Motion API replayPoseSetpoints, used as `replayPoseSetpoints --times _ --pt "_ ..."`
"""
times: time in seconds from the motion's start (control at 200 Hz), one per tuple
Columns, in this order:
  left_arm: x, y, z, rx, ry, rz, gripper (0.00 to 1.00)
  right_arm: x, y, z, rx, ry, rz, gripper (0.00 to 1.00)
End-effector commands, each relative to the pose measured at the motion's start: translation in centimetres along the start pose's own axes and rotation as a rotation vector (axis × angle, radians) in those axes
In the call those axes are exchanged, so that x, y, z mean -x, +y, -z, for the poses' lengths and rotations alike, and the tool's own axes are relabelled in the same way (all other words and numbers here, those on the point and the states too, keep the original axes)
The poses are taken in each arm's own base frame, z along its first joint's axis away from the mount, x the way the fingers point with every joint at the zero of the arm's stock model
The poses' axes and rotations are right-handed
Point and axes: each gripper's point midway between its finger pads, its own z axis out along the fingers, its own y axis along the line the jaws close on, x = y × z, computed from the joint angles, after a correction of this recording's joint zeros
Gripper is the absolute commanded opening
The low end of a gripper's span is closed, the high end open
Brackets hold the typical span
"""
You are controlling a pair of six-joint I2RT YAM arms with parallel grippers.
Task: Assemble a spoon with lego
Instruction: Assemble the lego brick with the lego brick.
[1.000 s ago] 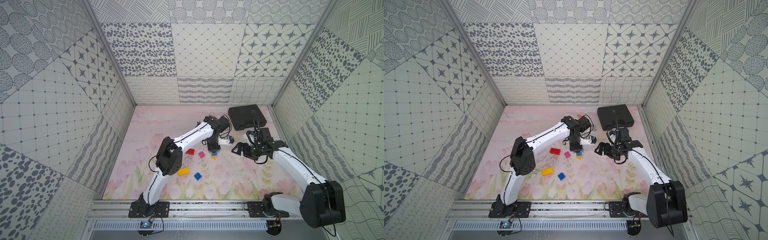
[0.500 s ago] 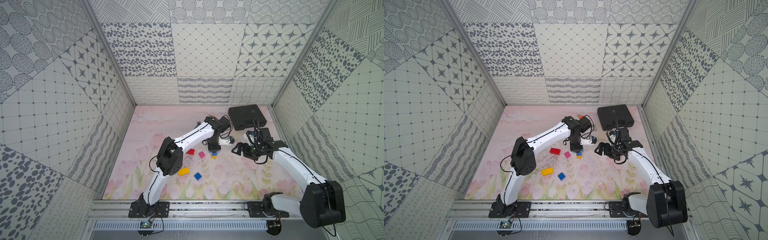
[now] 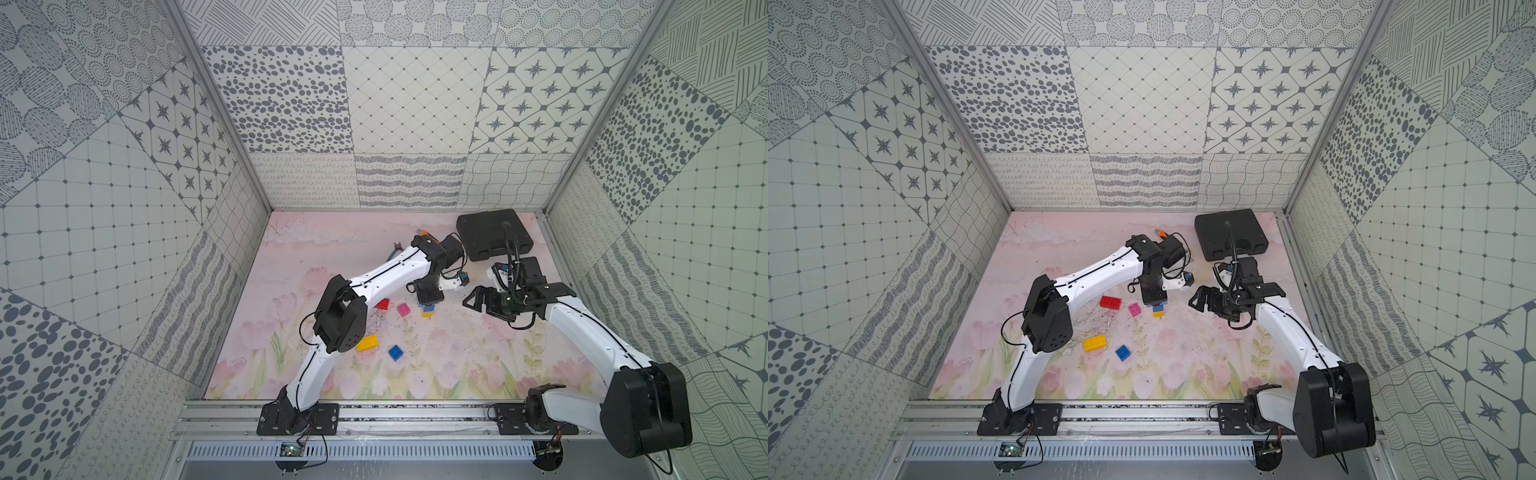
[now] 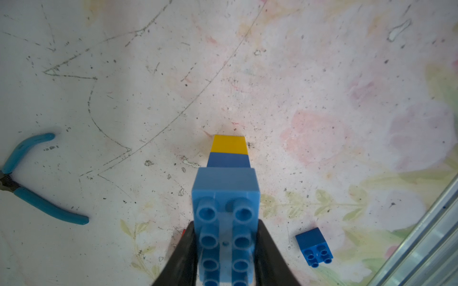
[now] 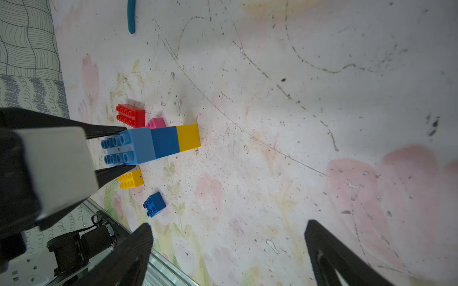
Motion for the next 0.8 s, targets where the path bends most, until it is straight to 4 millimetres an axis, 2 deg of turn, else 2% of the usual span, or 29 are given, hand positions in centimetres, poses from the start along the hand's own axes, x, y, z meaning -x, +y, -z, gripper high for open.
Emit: replayPoseSetpoints --times 0.0,0.305,0.56,0.795 --pt "-1.7 -2.6 -2.6 -0.074 0.090 0.020 0.20 0.7 0.5 0.5 0.022 -0.043 0.037 0.98" --pt "-0.7 -3.0 -1.8 -0.091 0.061 -0.046 0.21 0.7 0.5 0.6 0.021 -0.049 0.038 0.98" --pt "-1.2 -4.0 -2.0 -0.153 0.103 -0.053 0.20 0.6 0.5 0.7 0.018 -0.052 0.038 0.98" --pt "-1.2 -3.4 -2.1 -0.129 0.124 -0.046 0.20 0.7 0.7 0.9 0.028 -0.056 0.028 0.98"
